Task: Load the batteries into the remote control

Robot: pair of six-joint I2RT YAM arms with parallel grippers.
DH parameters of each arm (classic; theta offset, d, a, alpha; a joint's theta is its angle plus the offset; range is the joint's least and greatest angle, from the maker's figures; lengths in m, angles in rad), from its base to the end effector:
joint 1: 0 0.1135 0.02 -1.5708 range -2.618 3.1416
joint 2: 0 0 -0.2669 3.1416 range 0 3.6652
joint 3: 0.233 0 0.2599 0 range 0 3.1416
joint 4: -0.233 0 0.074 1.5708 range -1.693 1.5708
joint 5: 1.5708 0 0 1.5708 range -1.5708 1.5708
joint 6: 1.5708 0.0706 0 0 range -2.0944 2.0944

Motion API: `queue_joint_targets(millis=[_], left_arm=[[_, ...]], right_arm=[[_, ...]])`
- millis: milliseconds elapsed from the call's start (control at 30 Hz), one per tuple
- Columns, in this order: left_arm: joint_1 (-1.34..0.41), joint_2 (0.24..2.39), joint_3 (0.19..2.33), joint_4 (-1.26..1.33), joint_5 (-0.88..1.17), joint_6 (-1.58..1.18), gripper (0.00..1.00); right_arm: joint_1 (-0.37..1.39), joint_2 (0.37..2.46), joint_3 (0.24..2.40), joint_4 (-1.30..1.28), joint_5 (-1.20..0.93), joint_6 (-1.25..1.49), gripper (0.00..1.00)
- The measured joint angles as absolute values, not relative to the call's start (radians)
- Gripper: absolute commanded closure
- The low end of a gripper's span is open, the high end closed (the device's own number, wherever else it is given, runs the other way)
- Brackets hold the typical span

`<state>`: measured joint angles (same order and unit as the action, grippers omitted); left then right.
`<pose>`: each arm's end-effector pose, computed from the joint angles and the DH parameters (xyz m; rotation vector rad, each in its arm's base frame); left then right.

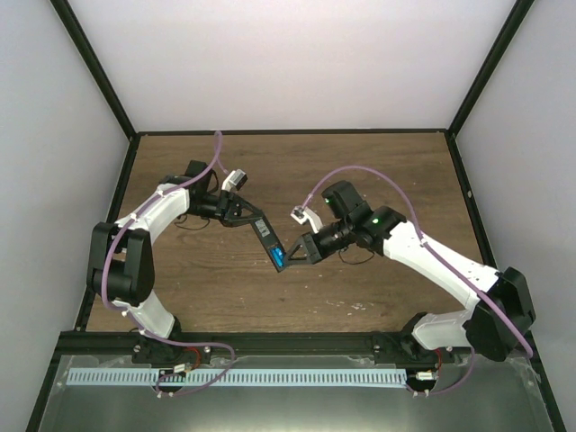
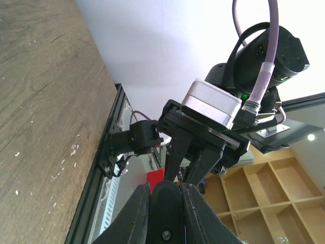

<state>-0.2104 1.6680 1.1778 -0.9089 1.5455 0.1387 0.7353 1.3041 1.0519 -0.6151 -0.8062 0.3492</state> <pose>0.2886 -0.1338 0.2384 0.5614 2.1253 -2.1412 0.1802 0.2316 0.2723 -0.8915 2.4552 1.4314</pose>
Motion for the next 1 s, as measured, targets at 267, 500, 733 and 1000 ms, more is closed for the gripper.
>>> queue_joint_targets(millis=[267,500,733,1000], left_arm=[[-0.21,1.666,1.178,-0.906,1.534,0.141,1.0],[-0.196,1.666,1.181,-0.899,1.504,0.133,1.0],[-0.169,1.63,1.174,-0.62,1.401,-0.111,1.0],[-0.149,1.532,1.115,-0.313,1.187,-0.379,1.0]], right_arm=[[0.736,1.311,1.057,-0.614,-0.805,0.336,0.73],[0.735,1.235,1.071,-0.616,-0.688,0.326,0.58],[0.733,1.159,1.133,-0.636,-0.346,0.318,0.27],[0.685,1.139,1.129,-0.622,-0.08,0.33,0.0]])
